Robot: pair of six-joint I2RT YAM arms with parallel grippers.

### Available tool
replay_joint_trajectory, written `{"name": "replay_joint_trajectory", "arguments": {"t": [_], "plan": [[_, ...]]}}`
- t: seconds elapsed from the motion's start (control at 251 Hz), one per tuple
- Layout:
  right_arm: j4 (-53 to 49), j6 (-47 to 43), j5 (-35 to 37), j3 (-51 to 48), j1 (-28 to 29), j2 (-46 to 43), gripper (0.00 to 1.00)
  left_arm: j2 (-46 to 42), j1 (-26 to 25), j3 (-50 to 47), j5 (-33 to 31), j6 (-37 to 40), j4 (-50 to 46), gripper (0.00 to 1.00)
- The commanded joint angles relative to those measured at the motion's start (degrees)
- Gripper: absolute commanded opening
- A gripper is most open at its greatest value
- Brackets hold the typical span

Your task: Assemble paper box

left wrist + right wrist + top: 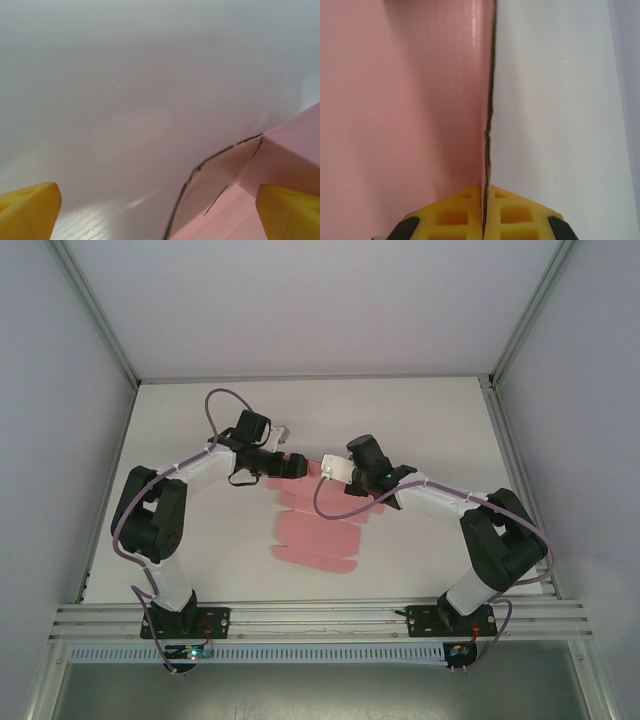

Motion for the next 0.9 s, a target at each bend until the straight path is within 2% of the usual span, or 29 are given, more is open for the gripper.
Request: {"name": "replay_joint_trajectory", "arguments": {"t": [0.0, 0.136, 0.227, 0.343, 0.547, 0.647, 0.83, 0.898], "plan": [[2.9, 1.5, -1.2, -1.2, 2.2, -1.8, 0.00, 1.7, -2.8, 2.8, -4.1, -2.8, 3.8, 1.00], [7.5, 3.0, 2.3, -3.8, 2.3, -3.3, 0.00, -1.0, -4.1, 1.4, -7.8, -4.8, 4.7, 1.00], [10.5, 3.6, 6.9, -5.8, 1.6, -5.0, 0.00, -6.1, -4.0, -1.9, -14.1, -6.0, 2.8, 1.00], [7.8, 5.5, 5.4, -6.8, -0.5, -7.1, 0.00, -13.5, -2.8, -7.3, -19.6, -7.9, -0.8, 1.00], [7.7, 6.6, 3.7, -9.4, -2.0, -9.6, 0.00, -24.0, 1.5, -17.5, -22.1, -11.4, -2.7, 1.00], [7.8, 7.1, 2.9, -9.6, -2.1, -10.2, 0.00, -25.2, 2.0, -20.2, -21.5, -10.8, -1.2, 1.00], [8.1, 8.4, 1.4, -9.1, -2.2, -10.7, 0.00, -19.6, 1.8, -18.9, -14.8, -7.6, 0.7, 1.00], [8.0, 8.7, 1.4, -9.0, -2.2, -10.7, 0.00, -18.4, 1.5, -19.6, -10.0, -6.7, 4.3, 1.00]]}}
